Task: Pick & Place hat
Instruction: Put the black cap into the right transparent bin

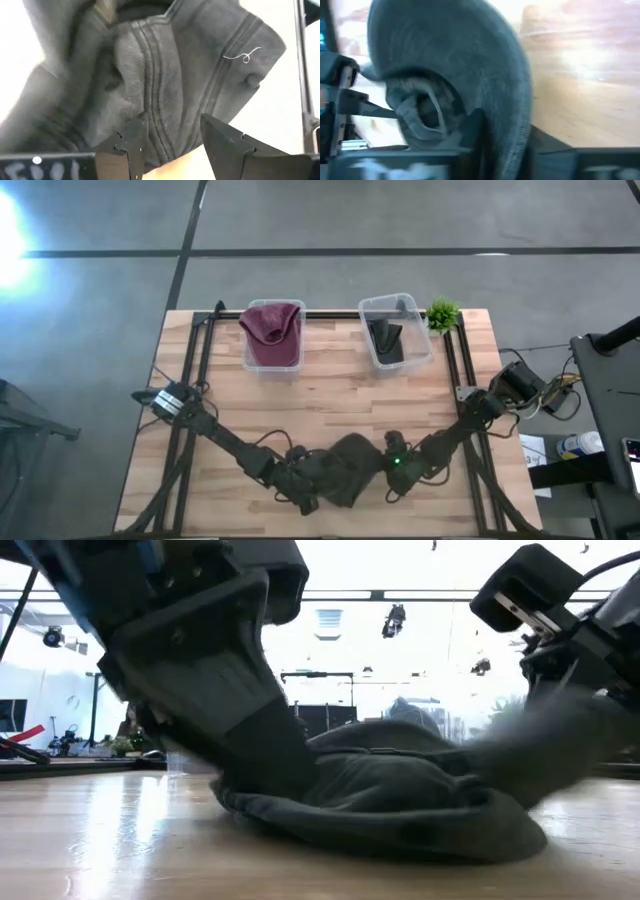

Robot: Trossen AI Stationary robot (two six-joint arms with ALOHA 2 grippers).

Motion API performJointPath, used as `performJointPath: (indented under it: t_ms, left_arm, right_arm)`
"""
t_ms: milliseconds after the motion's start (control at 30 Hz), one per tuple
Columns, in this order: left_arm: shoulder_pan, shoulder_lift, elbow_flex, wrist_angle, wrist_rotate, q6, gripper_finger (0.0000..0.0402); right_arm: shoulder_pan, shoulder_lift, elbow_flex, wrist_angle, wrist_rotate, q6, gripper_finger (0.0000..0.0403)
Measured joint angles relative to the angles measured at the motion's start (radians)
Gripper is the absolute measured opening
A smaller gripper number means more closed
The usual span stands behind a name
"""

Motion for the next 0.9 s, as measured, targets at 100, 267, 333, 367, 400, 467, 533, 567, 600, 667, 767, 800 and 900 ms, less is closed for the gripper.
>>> performJointPath:
  t_ms: [100, 267, 333, 367, 400, 467, 533, 567, 600, 667, 767, 800, 900]
  left_arm:
    - [0.003, -0.041, 0.001, -0.017, -0.012, 0.017, 0.0177]
    - [0.003, -0.185, 0.007, -0.154, -0.097, 0.084, 0.0177]
    - [0.003, -0.262, 0.007, -0.221, -0.168, 0.089, 0.0177]
    - [0.003, -0.306, 0.007, -0.254, -0.21, 0.089, 0.0177]
    - [0.003, -0.346, 0.007, -0.287, -0.253, 0.089, 0.0177]
    - [0.003, -0.426, 0.007, -0.335, -0.33, 0.086, 0.0177]
    - [0.003, -0.502, 0.007, -0.374, -0.407, 0.077, 0.0177]
    - [0.003, -0.535, 0.007, -0.384, -0.436, 0.073, 0.0177]
    - [0.003, -0.571, 0.007, -0.389, -0.463, 0.073, 0.0177]
    - [0.003, -0.628, 0.005, -0.408, -0.514, 0.071, 0.0177]
    - [0.003, -0.692, 0.003, -0.437, -0.563, 0.073, 0.0177]
    - [0.003, -0.705, 0.002, -0.447, -0.573, 0.079, 0.0177]
    - [0.003, -0.737, 0.0, -0.471, -0.59, 0.089, 0.0177]
  right_arm:
    - [0.0, -0.017, 0.001, 0.013, 0.031, -0.034, 0.0018]
    - [0.0, -0.092, 0.003, -0.032, 0.14, -0.095, 0.0014]
    - [-0.003, -0.144, 0.015, -0.083, 0.203, -0.121, 0.0013]
    - [-0.007, -0.171, 0.025, -0.12, 0.243, -0.139, 0.0013]
    - [-0.012, -0.202, 0.039, -0.161, 0.277, -0.158, 0.0013]
    - [-0.021, -0.267, 0.077, -0.255, 0.36, -0.216, 0.0013]
    - [-0.042, -0.331, 0.128, -0.354, 0.441, -0.29, 0.0013]
    - [-0.055, -0.361, 0.156, -0.408, 0.482, -0.326, 0.0013]
    - [-0.071, -0.388, 0.184, -0.467, 0.518, -0.363, 0.0013]
    - [-0.111, -0.432, 0.249, -0.578, 0.591, -0.438, 0.0012]
    - [-0.19, -0.482, 0.345, -0.728, 0.67, -0.554, 0.0012]
    - [-0.217, -0.493, 0.376, -0.77, 0.694, -0.591, 0.0012]
    - [-0.313, -0.509, 0.455, -0.873, 0.731, -0.718, 0.0012]
